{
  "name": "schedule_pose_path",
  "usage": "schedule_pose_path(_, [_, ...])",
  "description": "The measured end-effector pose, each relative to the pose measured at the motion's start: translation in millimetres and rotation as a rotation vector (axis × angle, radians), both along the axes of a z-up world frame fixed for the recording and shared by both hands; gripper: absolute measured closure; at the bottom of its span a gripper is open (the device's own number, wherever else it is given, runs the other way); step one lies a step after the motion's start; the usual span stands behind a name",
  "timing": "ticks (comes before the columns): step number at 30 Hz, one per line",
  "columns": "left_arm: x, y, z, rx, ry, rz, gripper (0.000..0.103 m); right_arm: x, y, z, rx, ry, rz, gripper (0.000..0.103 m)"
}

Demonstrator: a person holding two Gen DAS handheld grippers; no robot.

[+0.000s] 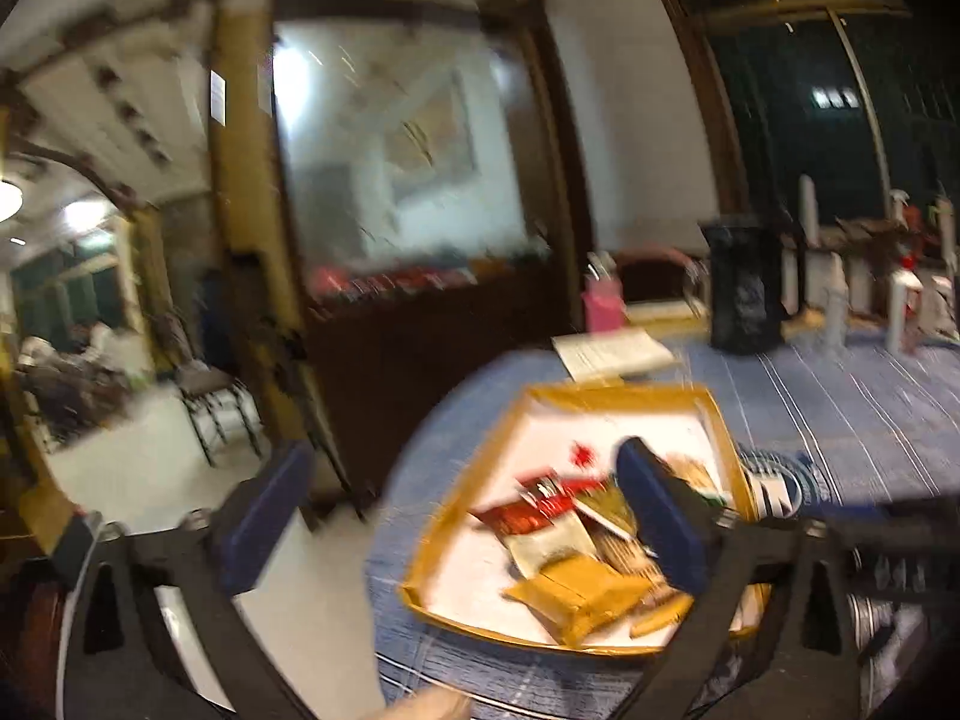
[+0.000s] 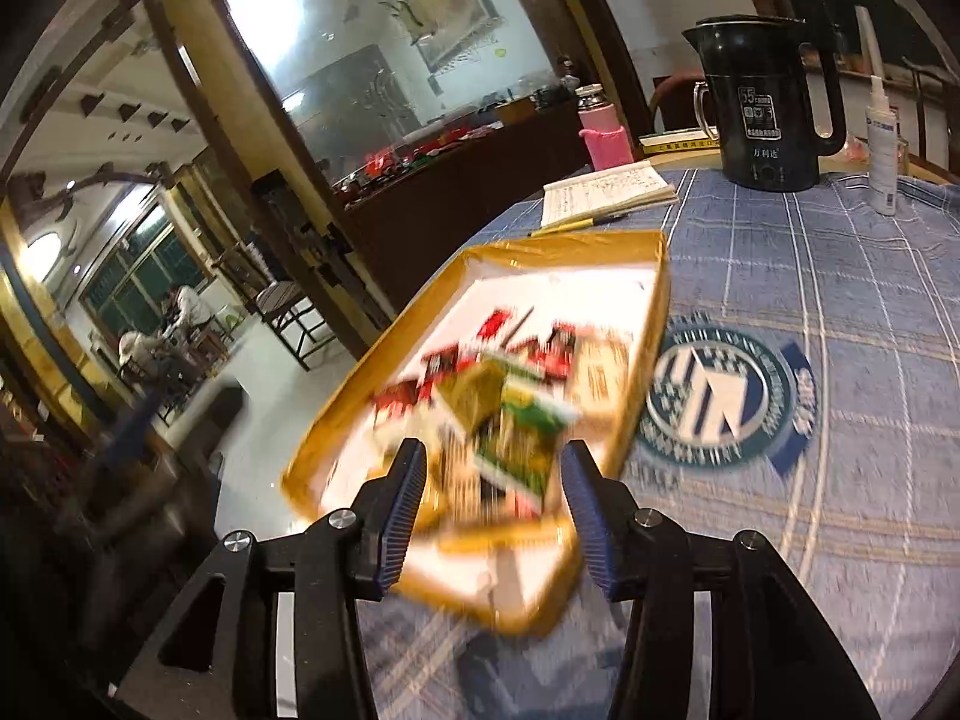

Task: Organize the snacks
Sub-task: 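Carry the biscuit and green packet over the white tray and release them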

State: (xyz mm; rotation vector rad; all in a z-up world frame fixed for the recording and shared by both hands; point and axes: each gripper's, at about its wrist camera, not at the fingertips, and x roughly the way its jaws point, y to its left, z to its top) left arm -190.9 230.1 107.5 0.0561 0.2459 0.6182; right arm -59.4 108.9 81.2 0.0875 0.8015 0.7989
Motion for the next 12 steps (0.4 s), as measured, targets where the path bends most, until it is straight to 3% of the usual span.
schedule_pose_path(2, [-7, -8, 1, 0.004, 0.003, -0.063, 0.0, -16, -9, -4, -0.013, -0.008, 0.017, 0.053])
schedule_pose_path(5, [-5, -13, -3, -0.062, 0.065, -0.135, 0.0, -38, -21, -11, -0.058, -0.035, 0.03, 0.052])
schedule_pose_path(12, [5, -35, -16, -0.161, 0.213, -0.185, 0.0, -66, -59, -18, -0.076, -0.056, 0.004, 0.048])
